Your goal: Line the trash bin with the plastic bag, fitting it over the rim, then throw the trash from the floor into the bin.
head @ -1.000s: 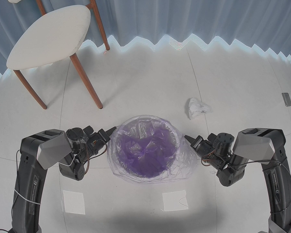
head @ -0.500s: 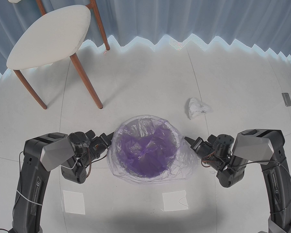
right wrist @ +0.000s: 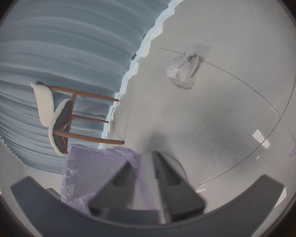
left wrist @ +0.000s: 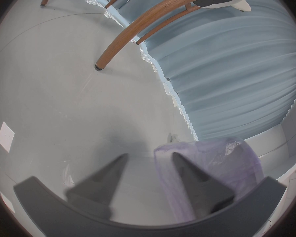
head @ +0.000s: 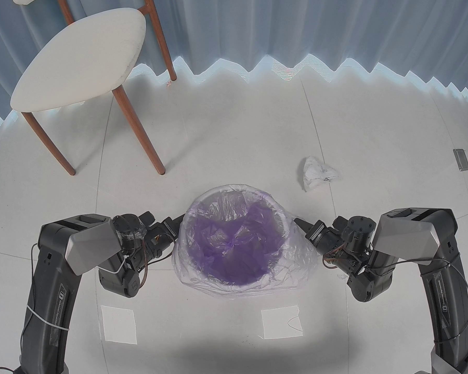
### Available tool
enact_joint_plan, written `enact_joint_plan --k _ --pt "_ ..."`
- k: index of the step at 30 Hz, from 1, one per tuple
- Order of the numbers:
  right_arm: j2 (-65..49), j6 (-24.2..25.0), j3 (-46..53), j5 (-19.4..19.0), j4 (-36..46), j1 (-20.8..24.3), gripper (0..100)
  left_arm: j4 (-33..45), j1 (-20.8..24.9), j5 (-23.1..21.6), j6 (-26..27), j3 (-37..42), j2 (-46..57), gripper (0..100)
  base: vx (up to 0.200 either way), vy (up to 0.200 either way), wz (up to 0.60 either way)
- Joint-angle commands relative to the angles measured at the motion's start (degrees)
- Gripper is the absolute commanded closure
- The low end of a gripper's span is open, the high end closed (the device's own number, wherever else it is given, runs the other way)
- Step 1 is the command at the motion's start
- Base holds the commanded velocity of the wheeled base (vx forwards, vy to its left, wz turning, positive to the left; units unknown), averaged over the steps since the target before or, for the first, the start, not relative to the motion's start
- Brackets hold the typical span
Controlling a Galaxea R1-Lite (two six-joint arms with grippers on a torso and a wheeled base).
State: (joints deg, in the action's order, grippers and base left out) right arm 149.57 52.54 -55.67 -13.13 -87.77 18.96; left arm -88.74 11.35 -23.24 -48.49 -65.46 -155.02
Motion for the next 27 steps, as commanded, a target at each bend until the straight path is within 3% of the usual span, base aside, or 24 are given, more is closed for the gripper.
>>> enact_joint_plan --k 1,8,24,27 --pt "-0.15 0.11 0.30 0.03 -1.70 -0.06 0 -0.03 0.25 0.30 -0.20 0.42 0.59 0 0.000 0.000 0.00" --pt "-2.26 0.28 3.64 -0.14 -2.23 -0.24 0 -0.03 0.52 1.97 -0.55 0.69 1.47 0 0.000 0.000 0.00" --pt "-9.64 -1.83 11.73 -1.90 -2.23 -2.96 0 0.05 -0.71 3.02 0.07 15.63 16.15 0 0.000 0.000 0.00" --pt "-13.60 -2.00 17.71 -7.35 -2.23 -4.28 0 0.14 -2.30 2.93 1.47 19.23 21.95 0 0.000 0.000 0.00"
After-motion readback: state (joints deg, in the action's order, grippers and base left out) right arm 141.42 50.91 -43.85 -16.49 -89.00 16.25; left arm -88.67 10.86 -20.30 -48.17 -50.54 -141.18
